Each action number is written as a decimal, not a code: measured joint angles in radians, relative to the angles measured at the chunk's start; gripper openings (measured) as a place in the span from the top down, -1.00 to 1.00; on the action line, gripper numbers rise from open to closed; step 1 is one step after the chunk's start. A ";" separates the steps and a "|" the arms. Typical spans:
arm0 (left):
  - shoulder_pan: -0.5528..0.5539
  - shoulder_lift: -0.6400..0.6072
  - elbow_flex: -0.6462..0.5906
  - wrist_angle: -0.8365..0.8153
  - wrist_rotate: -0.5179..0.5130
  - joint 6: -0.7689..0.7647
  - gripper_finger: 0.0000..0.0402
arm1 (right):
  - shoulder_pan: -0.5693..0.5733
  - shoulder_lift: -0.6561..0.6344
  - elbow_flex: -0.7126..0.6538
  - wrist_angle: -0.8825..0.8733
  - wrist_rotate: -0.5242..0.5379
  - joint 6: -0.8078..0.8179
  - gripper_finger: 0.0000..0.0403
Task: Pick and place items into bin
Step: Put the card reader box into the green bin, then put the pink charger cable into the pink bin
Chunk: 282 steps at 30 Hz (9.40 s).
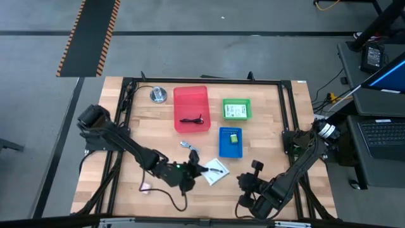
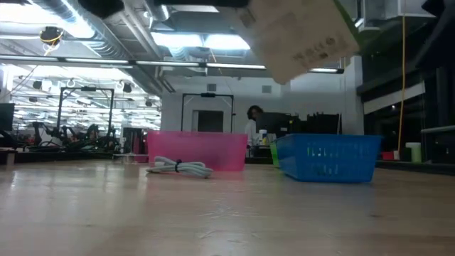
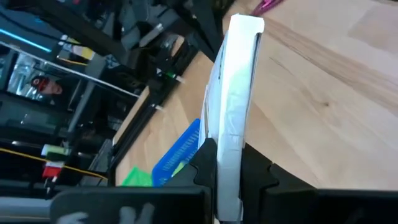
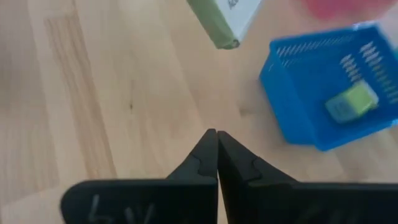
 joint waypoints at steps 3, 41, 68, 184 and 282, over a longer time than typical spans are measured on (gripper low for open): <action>0.012 -0.043 -0.038 0.012 0.007 -0.016 0.89 | -0.010 0.000 0.029 -0.009 0.051 -0.052 1.00; 0.048 -0.073 -0.085 0.135 0.040 0.016 0.89 | -0.124 -0.003 0.233 0.049 0.071 -0.528 0.49; 0.073 -0.079 -0.087 0.193 0.095 0.006 0.68 | -0.141 -0.005 0.233 0.012 0.118 -0.648 0.95; -0.066 -0.209 -0.085 -0.593 -0.191 -0.611 0.99 | -1.084 -0.003 -0.020 -0.152 -0.172 -1.211 0.55; -0.067 -0.209 -0.085 -0.583 -0.102 -0.813 0.98 | 0.232 0.078 0.224 -0.426 -0.694 1.143 0.06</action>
